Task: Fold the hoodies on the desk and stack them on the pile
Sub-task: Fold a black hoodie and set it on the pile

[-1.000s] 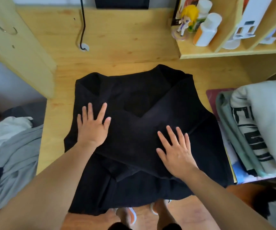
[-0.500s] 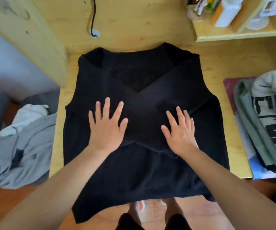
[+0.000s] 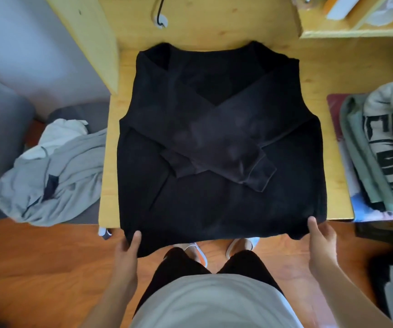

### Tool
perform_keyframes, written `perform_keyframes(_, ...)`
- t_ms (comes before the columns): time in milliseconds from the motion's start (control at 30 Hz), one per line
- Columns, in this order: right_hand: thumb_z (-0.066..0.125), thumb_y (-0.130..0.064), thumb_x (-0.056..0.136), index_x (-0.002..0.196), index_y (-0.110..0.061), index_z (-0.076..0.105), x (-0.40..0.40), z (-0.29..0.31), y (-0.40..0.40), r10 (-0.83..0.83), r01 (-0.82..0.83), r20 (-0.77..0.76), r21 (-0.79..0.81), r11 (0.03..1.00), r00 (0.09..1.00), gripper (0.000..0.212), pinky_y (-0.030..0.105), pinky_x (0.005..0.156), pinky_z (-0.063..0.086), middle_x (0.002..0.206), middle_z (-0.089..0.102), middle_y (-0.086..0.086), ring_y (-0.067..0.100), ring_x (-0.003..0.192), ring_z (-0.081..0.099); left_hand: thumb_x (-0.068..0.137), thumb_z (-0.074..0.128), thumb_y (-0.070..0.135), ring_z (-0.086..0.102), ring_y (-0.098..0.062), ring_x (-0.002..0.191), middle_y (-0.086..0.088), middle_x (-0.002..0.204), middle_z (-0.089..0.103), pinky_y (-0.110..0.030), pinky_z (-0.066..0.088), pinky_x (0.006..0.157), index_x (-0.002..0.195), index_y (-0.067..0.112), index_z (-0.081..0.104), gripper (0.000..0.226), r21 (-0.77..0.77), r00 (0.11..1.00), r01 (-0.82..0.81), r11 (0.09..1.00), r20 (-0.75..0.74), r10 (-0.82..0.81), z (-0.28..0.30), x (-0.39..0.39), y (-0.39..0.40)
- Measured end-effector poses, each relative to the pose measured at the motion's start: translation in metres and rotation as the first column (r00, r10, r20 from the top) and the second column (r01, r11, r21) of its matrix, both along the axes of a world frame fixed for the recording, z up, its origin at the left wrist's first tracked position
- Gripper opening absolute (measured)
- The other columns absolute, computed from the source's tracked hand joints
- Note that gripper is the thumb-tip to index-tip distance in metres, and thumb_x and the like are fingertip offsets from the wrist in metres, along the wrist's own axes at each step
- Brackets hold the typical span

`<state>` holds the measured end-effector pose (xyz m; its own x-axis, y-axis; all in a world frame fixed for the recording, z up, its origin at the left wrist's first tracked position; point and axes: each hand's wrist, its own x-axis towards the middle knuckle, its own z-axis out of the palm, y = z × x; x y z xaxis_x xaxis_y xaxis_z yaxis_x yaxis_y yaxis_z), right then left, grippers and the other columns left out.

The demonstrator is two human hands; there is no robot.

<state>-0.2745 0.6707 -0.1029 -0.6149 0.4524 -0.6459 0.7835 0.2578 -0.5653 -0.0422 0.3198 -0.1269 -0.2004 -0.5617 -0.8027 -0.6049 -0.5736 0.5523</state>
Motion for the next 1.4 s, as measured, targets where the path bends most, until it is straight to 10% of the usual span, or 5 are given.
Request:
perform_keyframes(567, 0.060, -0.017, 0.100, 0.123, -0.004, 0.062, 0.038, 0.026, 0.000, 0.257, -0.118, 0.326, -0.392, 0.912, 0.910, 0.026, 0.041, 0.079, 0.059, 0.112, 0.073, 0.013, 0.031, 0.100, 0.071, 0.087, 0.068, 0.039, 0.067, -0.028, 0.120, -0.007, 0.131, 0.070, -0.043, 0.054, 0.096, 0.131, 0.021, 0.066, 0.048, 0.286, 0.647, -0.553, 0.782, -0.444, 0.620, 0.055, -0.022, -0.015)
perform_keyframes(733, 0.050, -0.033, 0.106, 0.126, -0.002, 0.053, 0.046, 0.058, -0.010, 0.738, -0.510, 0.545, -0.537, 0.672, 0.397, 0.037, 0.043, 0.068, 0.062, 0.100, 0.075, 0.021, 0.034, 0.075, 0.074, 0.101, 0.060, 0.038, 0.065, -0.027, 0.120, -0.006, 0.135, 0.067, -0.044, 0.050, 0.100, 0.142, 0.017, 0.055, 0.046, 0.267, 0.836, -0.425, 0.865, -0.252, 0.488, 0.035, -0.028, 0.050)
perform_keyframes(867, 0.044, -0.046, 0.095, 0.088, -0.015, 0.063, -0.039, 0.053, -0.030, 0.908, -0.995, 0.414, 0.099, 0.024, 0.063, 0.037, 0.036, 0.071, 0.058, 0.090, 0.075, 0.013, 0.032, 0.078, 0.072, 0.105, 0.055, 0.018, 0.064, -0.022, 0.112, -0.006, 0.143, 0.058, -0.038, 0.052, 0.089, 0.151, 0.012, 0.043, 0.048, 0.088, 0.802, -0.530, 0.843, -0.270, 0.533, 0.024, -0.037, 0.050)
perform_keyframes(1000, 0.053, -0.035, 0.099, 0.134, -0.019, 0.053, -0.131, 0.060, -0.111, 0.999, -0.813, -0.043, 0.583, 0.008, -0.021, 0.038, 0.043, 0.104, 0.044, 0.140, 0.049, 0.011, 0.034, 0.129, 0.048, 0.110, 0.045, 0.022, 0.062, -0.025, 0.118, -0.001, 0.143, 0.056, -0.049, 0.051, 0.101, 0.153, 0.023, 0.040, 0.044, -0.013, 0.839, -0.486, 0.874, -0.286, 0.463, 0.038, -0.029, 0.065)
perform_keyframes(1400, 0.010, -0.072, 0.096, 0.161, -0.032, 0.009, -0.225, 0.005, -0.203, 0.918, -0.688, 0.386, 0.643, -0.337, -0.089, 0.075, 0.057, 0.115, 0.025, 0.167, 0.013, -0.001, 0.032, 0.151, 0.014, 0.111, 0.041, 0.020, 0.065, -0.019, 0.114, 0.007, 0.127, 0.067, -0.048, 0.050, 0.102, 0.142, 0.028, 0.052, 0.034, -0.167, 0.842, -0.504, 0.847, -0.315, 0.439, 0.060, -0.037, 0.004)
